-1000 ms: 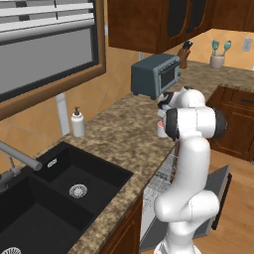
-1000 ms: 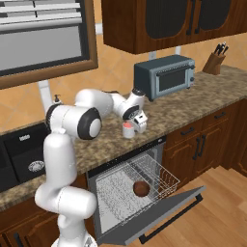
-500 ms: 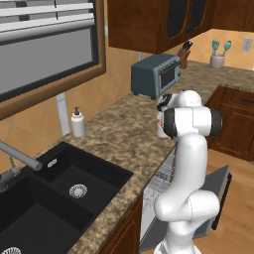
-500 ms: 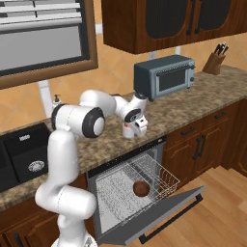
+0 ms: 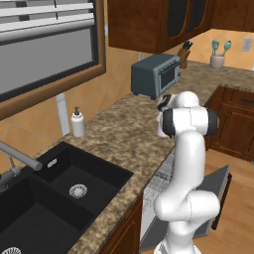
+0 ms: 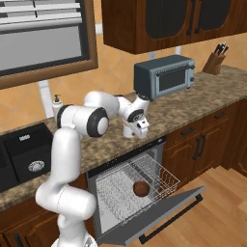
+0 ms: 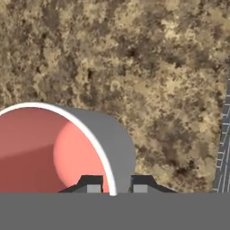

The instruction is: Pick up the cup and bowl from the counter, place them in the dishwasher, and close the dishwasher door.

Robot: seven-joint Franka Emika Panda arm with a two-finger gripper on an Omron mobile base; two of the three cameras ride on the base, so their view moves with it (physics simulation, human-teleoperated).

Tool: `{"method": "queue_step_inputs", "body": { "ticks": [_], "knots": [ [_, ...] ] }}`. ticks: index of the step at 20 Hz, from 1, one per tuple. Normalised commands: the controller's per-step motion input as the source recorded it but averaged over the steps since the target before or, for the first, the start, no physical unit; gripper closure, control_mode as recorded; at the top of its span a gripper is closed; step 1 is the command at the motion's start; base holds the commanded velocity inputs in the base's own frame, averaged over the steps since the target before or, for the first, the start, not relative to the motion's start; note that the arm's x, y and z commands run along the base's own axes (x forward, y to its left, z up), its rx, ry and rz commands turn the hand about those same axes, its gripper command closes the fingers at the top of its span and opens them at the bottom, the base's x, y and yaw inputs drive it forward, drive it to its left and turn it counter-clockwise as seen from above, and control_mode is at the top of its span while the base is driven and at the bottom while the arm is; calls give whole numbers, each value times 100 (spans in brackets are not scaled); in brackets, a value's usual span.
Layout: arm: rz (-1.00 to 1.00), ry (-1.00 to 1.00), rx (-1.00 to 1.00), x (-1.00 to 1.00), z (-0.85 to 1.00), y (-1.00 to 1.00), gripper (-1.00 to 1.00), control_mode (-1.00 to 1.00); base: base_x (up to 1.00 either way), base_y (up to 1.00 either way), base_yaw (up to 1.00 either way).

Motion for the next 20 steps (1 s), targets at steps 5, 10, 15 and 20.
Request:
{"method": "queue_step_inputs", "body": {
  "ticks": [5,10,15,20],
  "knots": [
    [-1,0,0,-28,0,-2,100,-100,0,0,0],
    [-1,-20,-1,-100,-8,2,100,-100,0,0,0],
    [0,-33,0,-100,-2,5,100,-100,0,0,0],
    [1,-13,0,-100,-13,-21,100,-100,0,0,0]
  ]
}}
